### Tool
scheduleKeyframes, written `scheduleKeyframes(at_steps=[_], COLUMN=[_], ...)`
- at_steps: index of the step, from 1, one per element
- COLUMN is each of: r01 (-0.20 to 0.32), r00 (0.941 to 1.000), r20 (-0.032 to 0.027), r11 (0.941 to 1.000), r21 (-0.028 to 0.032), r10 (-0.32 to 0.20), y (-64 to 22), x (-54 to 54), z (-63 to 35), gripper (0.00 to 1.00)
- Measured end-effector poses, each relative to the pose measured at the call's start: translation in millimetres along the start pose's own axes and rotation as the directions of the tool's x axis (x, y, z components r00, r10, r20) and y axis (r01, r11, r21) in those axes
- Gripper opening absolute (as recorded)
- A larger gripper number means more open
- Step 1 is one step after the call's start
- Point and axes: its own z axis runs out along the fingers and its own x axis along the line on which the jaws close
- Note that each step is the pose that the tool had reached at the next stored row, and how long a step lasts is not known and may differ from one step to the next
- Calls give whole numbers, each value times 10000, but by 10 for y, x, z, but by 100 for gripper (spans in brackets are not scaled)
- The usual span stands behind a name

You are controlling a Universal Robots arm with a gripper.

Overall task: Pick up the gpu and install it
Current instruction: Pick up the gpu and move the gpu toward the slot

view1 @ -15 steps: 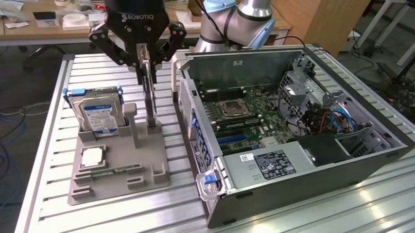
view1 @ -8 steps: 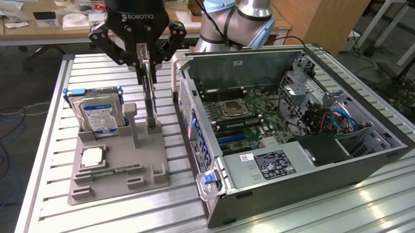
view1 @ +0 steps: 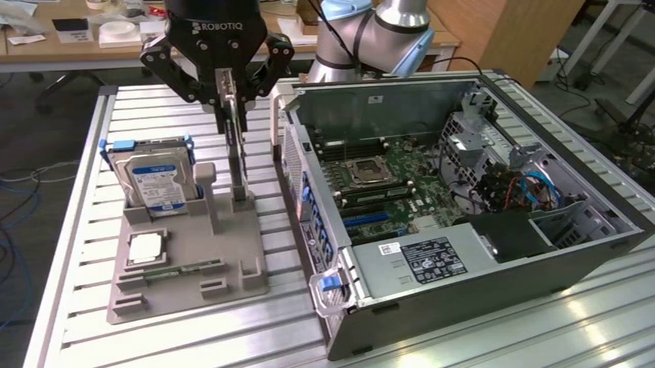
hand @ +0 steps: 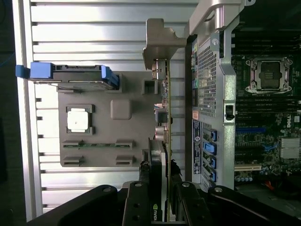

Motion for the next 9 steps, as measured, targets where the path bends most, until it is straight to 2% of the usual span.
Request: scheduleKeyframes(at_steps=[1,4,9], r01=[1,-3,-5], r00=[10000,10000,10000], r20=[0,-4,-4], r11=[10000,9999,9999], r21=[-5,-128,-140], r10=[-1,3,5], y=[0,0,0], x=[0,0,0], z=[0,0,0], gripper=[27,27,27])
